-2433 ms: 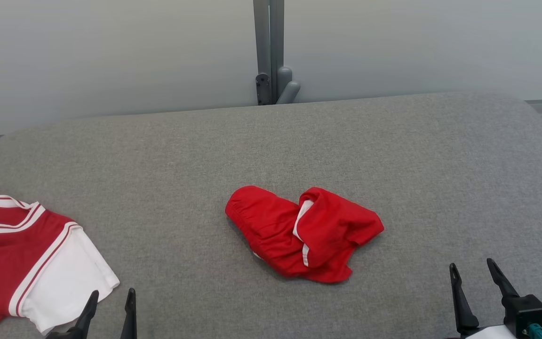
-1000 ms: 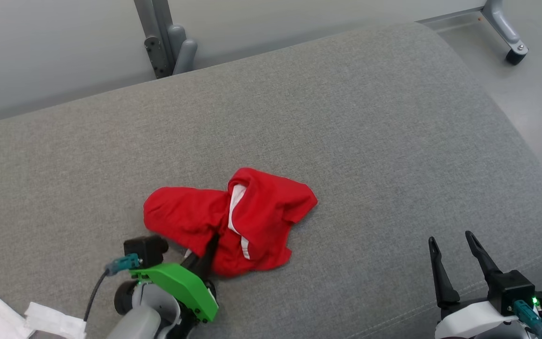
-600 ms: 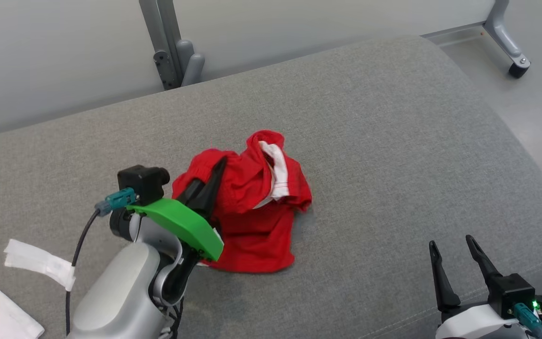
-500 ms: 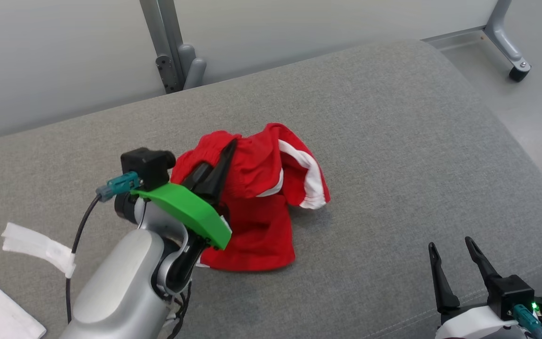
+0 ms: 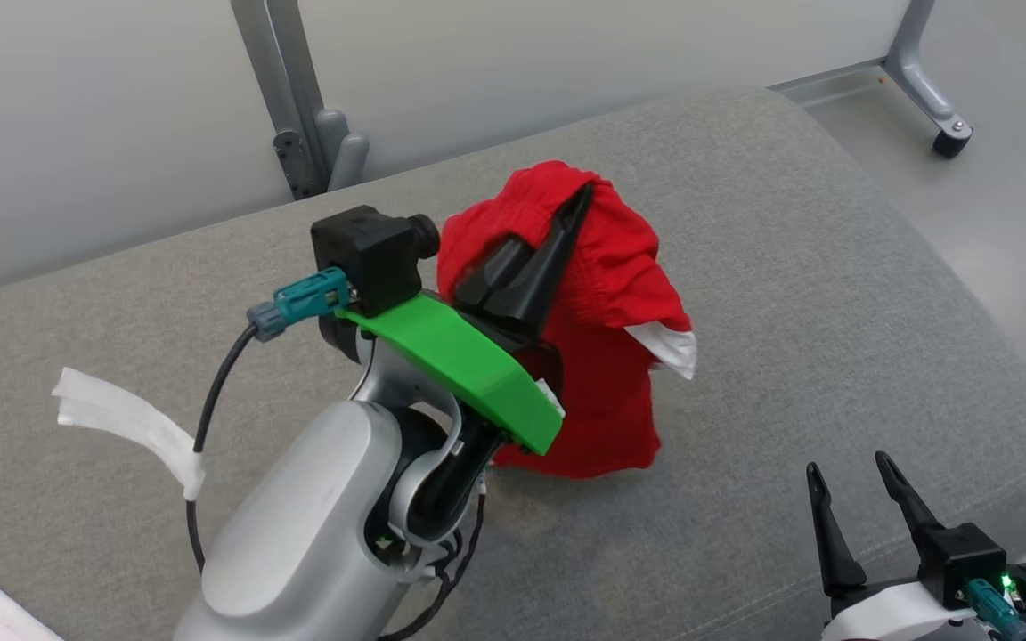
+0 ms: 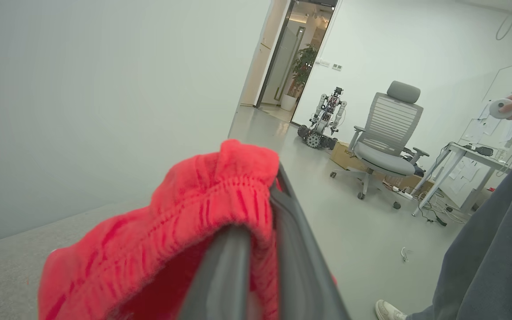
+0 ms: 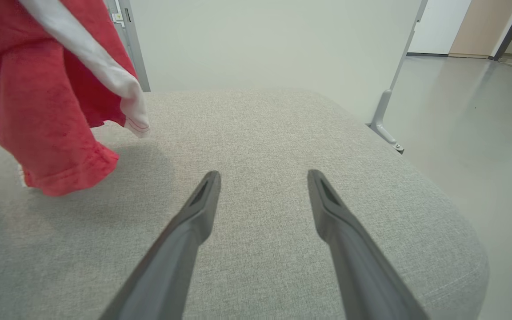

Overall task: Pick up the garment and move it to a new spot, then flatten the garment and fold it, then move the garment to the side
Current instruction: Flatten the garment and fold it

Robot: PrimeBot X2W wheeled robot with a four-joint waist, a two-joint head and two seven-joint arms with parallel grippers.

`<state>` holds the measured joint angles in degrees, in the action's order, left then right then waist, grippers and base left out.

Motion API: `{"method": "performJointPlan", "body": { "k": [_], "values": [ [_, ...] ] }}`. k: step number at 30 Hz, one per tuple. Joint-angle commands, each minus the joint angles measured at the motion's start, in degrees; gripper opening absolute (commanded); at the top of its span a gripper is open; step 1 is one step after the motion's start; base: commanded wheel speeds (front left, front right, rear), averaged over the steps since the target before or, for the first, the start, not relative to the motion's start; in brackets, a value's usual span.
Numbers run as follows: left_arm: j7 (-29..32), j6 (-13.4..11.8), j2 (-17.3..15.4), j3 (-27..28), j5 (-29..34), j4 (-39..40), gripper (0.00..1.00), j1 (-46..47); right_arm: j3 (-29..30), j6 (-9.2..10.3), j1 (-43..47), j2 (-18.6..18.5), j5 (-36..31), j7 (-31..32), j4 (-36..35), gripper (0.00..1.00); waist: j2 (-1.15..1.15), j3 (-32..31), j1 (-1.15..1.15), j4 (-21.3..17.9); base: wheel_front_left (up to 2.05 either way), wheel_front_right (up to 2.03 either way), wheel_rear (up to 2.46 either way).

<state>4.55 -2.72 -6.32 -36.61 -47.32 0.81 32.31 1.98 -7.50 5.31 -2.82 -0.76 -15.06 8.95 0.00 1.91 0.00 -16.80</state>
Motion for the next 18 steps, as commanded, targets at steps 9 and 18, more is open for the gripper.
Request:
{"method": "performJointPlan", "body": {
  "k": [9,18],
  "values": [
    [3.7,-4.4,-3.2,0.3,-0.2,-8.7,0.0,-2.5,-1.2,0.02,-0.5,-0.1,1.6,-0.2,0.4,1.0,0.0,2.8,0.0,-2.3,0.0,0.0,0.0],
    [5.1,-5.3,-8.9,5.7,-2.8,-34.7,0.0,0.0,-2.4,0.02,-1.8,-0.1,2.5,-0.2,0.9,1.0,0.0,6.1,0.0,-3.3,0.0,0.0,0.0]
  ]
}}
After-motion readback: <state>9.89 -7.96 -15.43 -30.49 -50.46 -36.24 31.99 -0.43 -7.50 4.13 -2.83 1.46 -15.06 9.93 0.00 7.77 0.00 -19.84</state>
